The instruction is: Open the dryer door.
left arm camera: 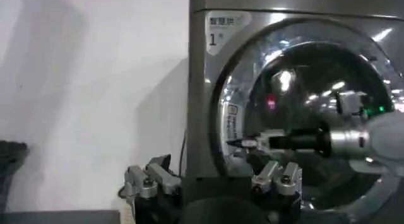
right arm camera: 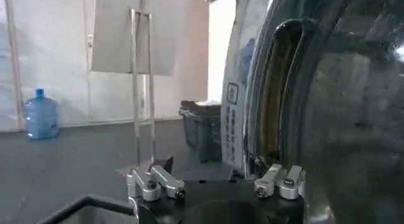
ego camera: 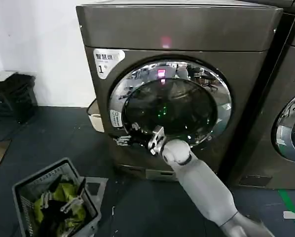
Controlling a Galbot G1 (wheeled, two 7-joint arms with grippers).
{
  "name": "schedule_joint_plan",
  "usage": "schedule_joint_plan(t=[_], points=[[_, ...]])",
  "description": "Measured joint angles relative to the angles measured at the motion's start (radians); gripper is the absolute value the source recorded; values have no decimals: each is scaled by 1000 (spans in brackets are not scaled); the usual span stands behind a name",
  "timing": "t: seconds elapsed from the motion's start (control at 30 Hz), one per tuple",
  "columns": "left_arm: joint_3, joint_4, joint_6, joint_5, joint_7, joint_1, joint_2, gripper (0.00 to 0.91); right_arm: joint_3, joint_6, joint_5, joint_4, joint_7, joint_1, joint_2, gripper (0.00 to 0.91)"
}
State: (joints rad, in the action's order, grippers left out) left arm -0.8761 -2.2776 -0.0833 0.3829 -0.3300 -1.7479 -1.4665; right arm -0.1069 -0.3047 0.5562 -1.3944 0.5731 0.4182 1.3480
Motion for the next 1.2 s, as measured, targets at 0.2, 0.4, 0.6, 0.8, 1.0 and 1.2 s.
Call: schedule_joint_plan(t=[0.2, 0.4, 0.6, 0.8, 1.0, 1.2], points=[[-42, 0, 109, 31, 137, 86, 81, 907, 46, -13, -16, -46, 123, 33, -26, 907], [-120, 90, 145, 166, 40, 189, 163, 907, 108, -16, -72, -133, 355, 94, -93, 907], [-114, 199, 145, 148, -39, 277, 267, 907, 175, -13, -128, -241, 508, 188, -162, 907], [-23, 299, 211, 221, -94, 381, 379, 907, 278, 12, -140, -347, 601, 309, -216, 907], [148, 406, 233, 365, -196, 533, 514, 907, 426, 50, -149, -487, 713, 464, -274, 907], [367, 527, 239, 457, -210, 764, 622, 907, 606, 110, -153, -594, 797, 643, -265, 907]])
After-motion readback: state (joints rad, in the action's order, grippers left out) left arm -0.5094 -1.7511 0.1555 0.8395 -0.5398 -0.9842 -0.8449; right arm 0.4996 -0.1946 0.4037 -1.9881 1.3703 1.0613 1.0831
